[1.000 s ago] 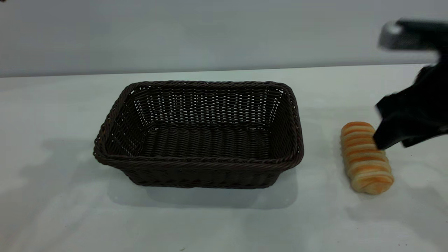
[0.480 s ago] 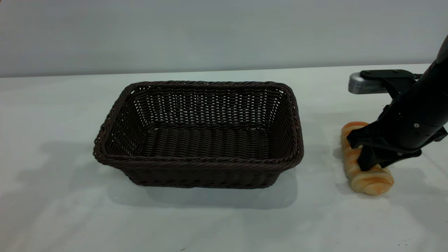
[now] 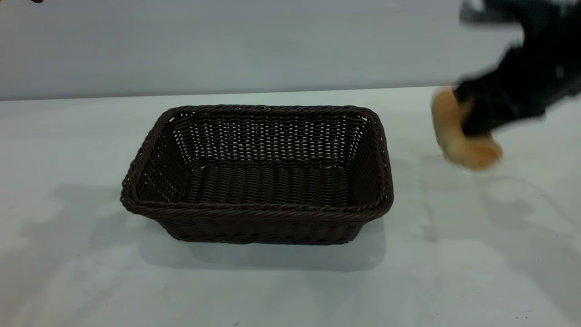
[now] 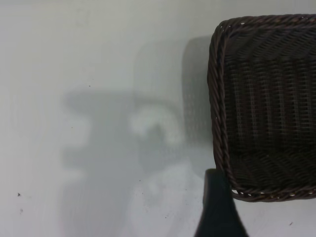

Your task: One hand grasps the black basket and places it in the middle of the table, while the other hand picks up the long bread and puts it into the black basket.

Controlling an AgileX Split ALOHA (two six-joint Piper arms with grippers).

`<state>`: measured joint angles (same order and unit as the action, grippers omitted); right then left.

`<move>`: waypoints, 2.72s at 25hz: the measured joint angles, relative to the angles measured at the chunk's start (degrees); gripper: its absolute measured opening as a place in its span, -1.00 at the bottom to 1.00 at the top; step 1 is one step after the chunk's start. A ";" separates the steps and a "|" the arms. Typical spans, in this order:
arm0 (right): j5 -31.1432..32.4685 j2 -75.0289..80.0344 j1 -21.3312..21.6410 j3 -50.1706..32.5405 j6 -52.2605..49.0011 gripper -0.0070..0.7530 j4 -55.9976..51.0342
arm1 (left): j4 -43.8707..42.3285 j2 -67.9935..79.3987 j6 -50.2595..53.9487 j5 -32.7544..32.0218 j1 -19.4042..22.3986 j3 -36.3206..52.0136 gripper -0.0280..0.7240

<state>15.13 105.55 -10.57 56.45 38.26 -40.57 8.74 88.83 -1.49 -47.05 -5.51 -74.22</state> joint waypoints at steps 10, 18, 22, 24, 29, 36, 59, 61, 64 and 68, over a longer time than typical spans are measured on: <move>-0.02 2.88 -18.23 9.08 0.00 -0.86 -5.59 | 0.00 0.00 -0.04 0.05 0.00 0.00 0.52; 0.09 5.52 -18.67 10.53 0.11 -0.28 -6.63 | -1.49 -3.38 -0.36 -0.87 0.00 0.00 0.52; 4.35 3.55 -18.28 10.53 -0.67 -0.08 -2.28 | -4.27 -9.45 -0.23 -4.08 0.00 0.00 0.52; 9.00 1.36 -16.98 10.53 -3.88 -0.08 1.59 | -6.21 -12.32 0.60 -7.27 0.00 0.00 0.52; 23.52 -7.76 -10.03 10.53 -21.03 -0.09 21.75 | -10.88 -19.97 2.29 -15.64 0.00 0.13 0.52; 44.43 -27.47 -7.62 10.53 -39.46 -0.09 45.45 | -14.01 -36.71 3.05 -16.67 0.00 9.02 0.52; 52.67 -92.97 -7.62 -22.84 -37.76 -0.09 38.33 | -12.41 -78.84 4.21 -19.21 0.00 38.28 0.52; 52.61 -94.14 -7.62 -23.87 -36.58 -0.09 38.19 | -12.41 -81.52 4.21 -19.26 0.00 39.85 0.52; 51.35 -95.78 -7.62 -25.39 -35.05 -0.09 38.25 | -12.41 -84.78 4.26 -19.26 0.00 41.37 0.52; 47.99 -97.09 -7.62 -27.66 -34.52 -0.10 38.04 | -12.41 -87.65 4.26 -19.26 0.00 42.37 0.52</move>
<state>63.13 8.45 -18.19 28.79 3.73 -2.53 -3.67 1.18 2.77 -66.30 -5.51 -31.85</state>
